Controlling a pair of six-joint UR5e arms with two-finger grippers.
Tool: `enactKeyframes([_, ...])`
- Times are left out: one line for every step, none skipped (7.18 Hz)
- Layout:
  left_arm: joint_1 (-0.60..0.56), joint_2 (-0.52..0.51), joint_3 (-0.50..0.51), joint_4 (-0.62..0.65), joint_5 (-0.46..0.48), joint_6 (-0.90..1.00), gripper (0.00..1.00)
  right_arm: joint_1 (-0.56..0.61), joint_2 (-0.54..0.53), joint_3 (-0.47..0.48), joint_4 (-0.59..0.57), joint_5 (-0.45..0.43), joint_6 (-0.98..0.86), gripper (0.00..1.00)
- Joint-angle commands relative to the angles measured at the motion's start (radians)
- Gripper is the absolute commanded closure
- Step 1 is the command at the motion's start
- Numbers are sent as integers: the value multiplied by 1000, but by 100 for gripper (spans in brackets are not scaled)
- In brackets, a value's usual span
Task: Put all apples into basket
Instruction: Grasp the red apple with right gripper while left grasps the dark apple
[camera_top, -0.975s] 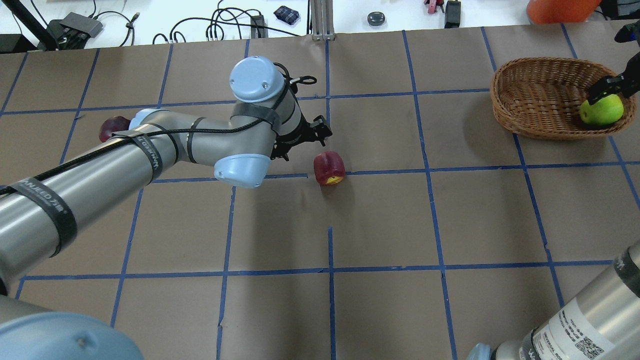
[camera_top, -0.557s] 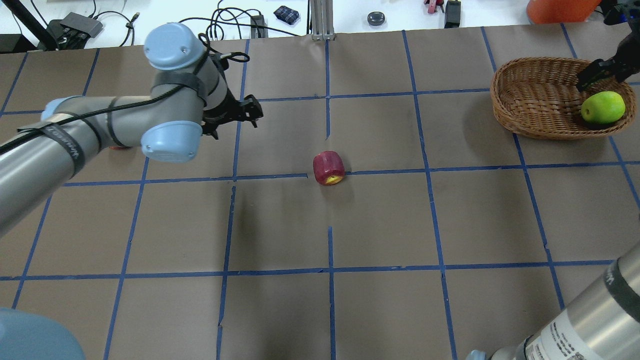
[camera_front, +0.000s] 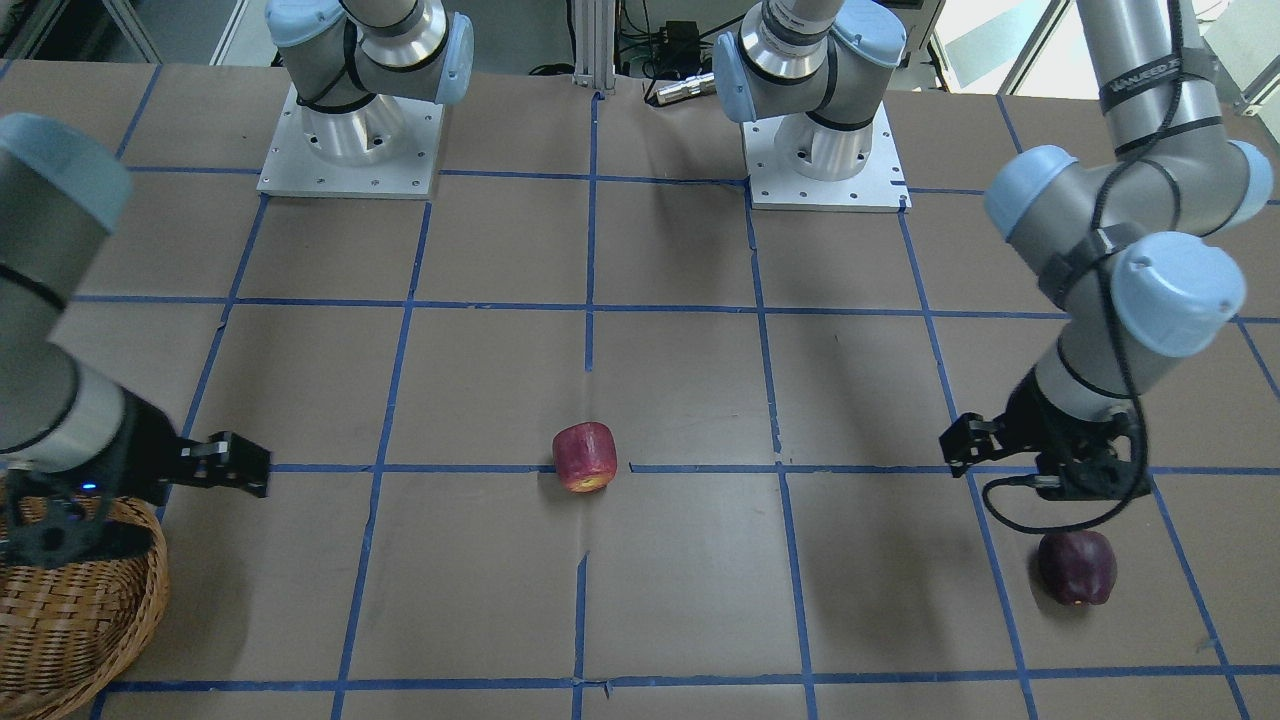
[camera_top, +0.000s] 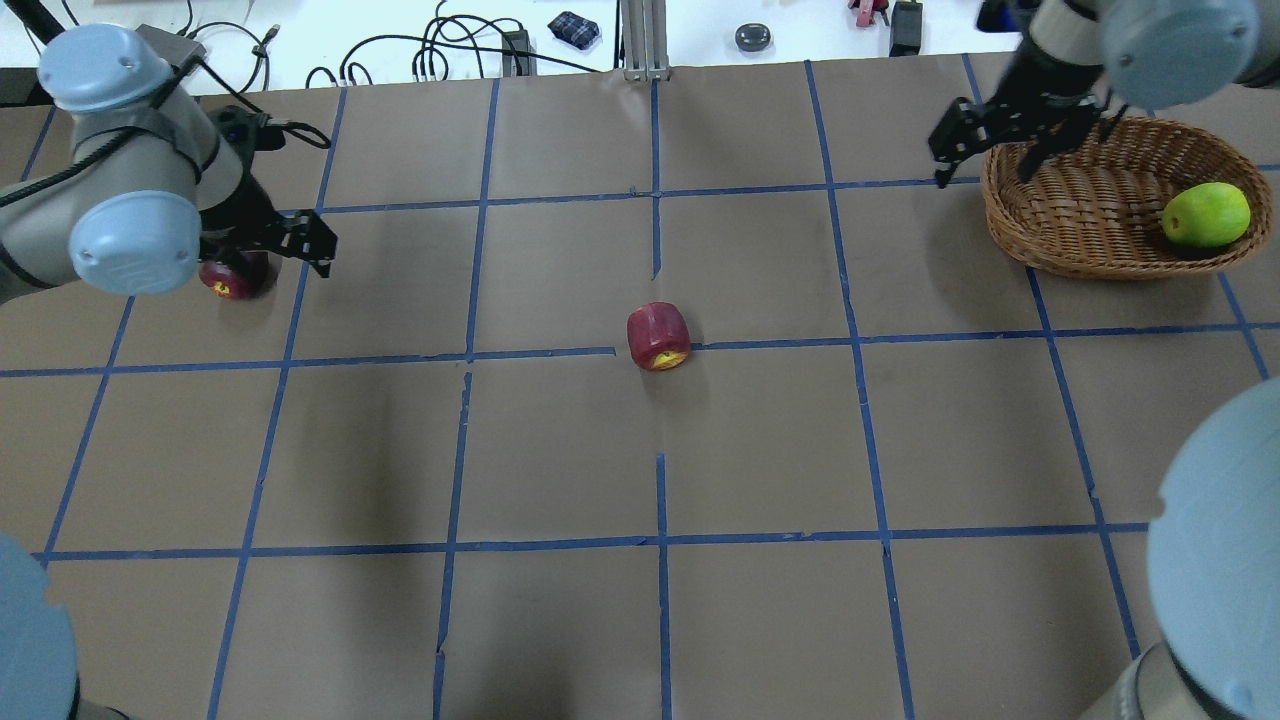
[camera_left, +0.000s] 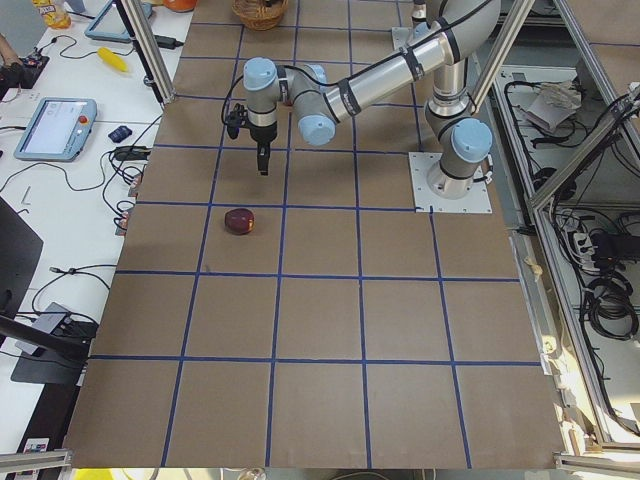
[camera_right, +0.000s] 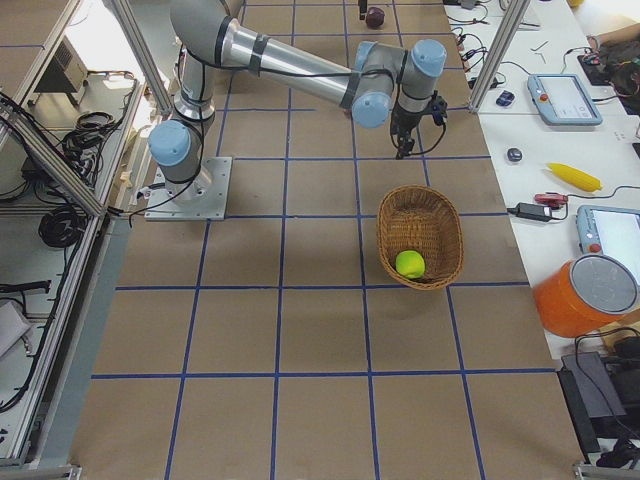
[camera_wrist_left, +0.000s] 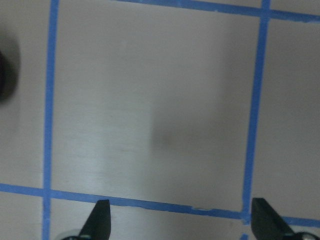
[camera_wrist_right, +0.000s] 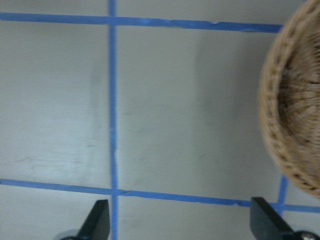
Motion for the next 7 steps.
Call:
enactKeyframes([106, -98, 128, 4, 16, 251, 0, 233, 1, 6, 2, 2, 200, 0])
enactKeyframes([108, -166, 180, 4, 16, 253, 0, 319, 16, 15, -4, 2, 208, 0])
enactKeyframes([108, -226, 209, 5, 13, 247, 0, 377, 68, 36, -120, -1, 216, 0])
enactKeyframes([108, -272, 231, 7, 16, 253, 0, 428, 127, 65, -264, -3, 283, 0])
enactKeyframes([108, -306, 251, 7, 16, 256, 0, 451, 149, 78, -324, 0, 289, 0])
enactKeyframes([108, -329, 259, 2, 16, 256, 0, 454, 148, 83, -316, 0, 289, 0])
enactKeyframes([108, -338, 259, 2, 16, 252, 0, 464, 149, 90, -308, -3, 291, 0])
